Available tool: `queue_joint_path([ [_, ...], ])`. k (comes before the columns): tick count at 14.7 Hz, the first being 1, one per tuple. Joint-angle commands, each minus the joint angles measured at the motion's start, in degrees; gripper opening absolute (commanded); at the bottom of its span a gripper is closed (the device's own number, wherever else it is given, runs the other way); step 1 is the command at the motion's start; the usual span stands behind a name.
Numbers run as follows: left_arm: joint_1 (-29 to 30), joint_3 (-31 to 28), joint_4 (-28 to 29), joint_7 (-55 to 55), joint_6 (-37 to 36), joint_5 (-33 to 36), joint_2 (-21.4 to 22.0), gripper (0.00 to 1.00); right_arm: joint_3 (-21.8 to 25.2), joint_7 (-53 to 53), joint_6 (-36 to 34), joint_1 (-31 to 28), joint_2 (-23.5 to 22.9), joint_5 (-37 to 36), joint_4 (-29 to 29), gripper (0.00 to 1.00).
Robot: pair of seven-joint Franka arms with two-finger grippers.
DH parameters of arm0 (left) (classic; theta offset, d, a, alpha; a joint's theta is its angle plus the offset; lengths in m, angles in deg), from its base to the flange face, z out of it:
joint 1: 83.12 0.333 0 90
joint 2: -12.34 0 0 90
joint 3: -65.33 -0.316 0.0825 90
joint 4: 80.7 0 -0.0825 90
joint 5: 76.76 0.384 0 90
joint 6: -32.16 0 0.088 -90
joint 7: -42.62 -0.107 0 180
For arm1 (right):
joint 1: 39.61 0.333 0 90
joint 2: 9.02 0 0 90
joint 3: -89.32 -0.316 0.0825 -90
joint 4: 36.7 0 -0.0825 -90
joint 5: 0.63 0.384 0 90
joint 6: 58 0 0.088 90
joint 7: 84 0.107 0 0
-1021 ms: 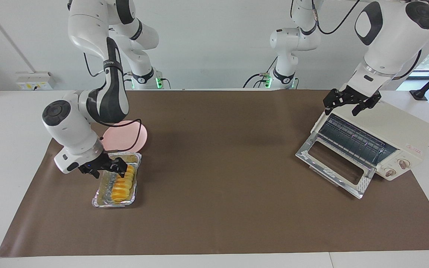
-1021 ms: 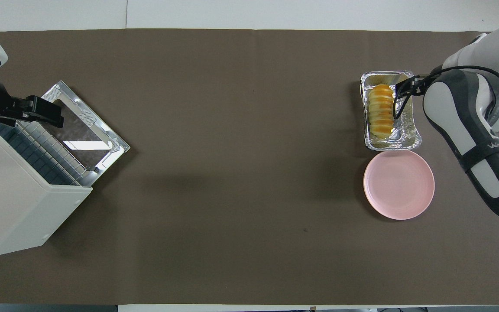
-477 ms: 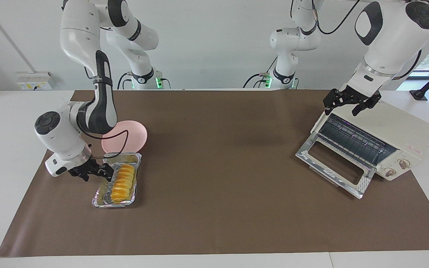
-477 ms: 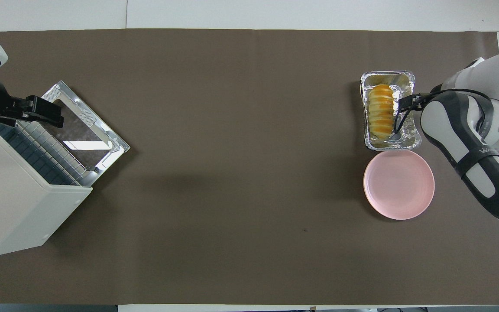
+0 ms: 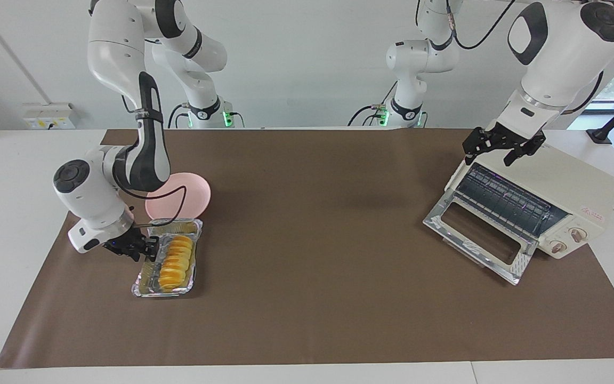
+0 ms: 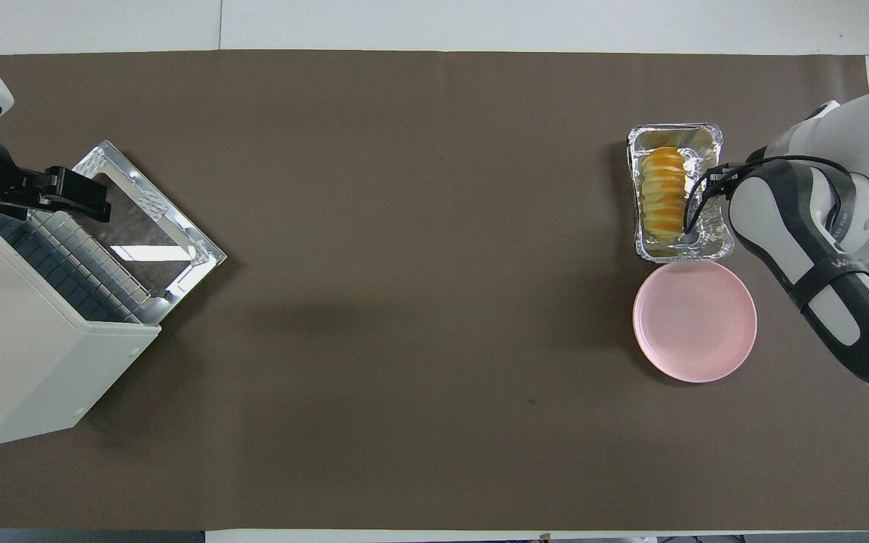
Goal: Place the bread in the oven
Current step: 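Push the foil tray toward the toaster oven with the right gripper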
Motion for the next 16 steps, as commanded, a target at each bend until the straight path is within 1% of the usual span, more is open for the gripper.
queue_joint_path([
  [1,0.1,-0.2,1.0,-0.5,-0.2,-1.0,1.0,1.00,-0.2,1.0,0.3,-0.2,1.7,0.5,-1.8,0.00],
  [5,0.1,-0.2,1.0,-0.5,-0.2,-1.0,1.0,1.00,-0.4,1.3,-0.6,0.4,2.5,0.5,-1.3,0.00],
  [8,0.1,-0.2,1.0,-0.5,-0.2,-1.0,1.0,1.00,-1.4,5.9,-4.3,2.1,3.0,0.6,2.3,0.00],
  [9,0.1,-0.2,1.0,-0.5,-0.2,-1.0,1.0,1.00,-2.0,6.7,-4.3,2.2,3.0,0.6,2.8,0.00],
  [12,0.1,-0.2,1.0,-0.5,-0.2,-1.0,1.0,1.00,-5.0,10.4,-4.8,3.0,2.8,0.5,6.9,0.00],
  [14,0.1,-0.2,1.0,-0.5,-0.2,-1.0,1.0,1.00,-5.6,12.0,-5.0,5.9,2.3,0.6,10.1,0.00],
  [16,0.1,-0.2,1.0,-0.5,-0.2,-1.0,1.0,1.00,-5.6,16.6,-5.5,9.0,1.4,0.6,12.8,0.00],
])
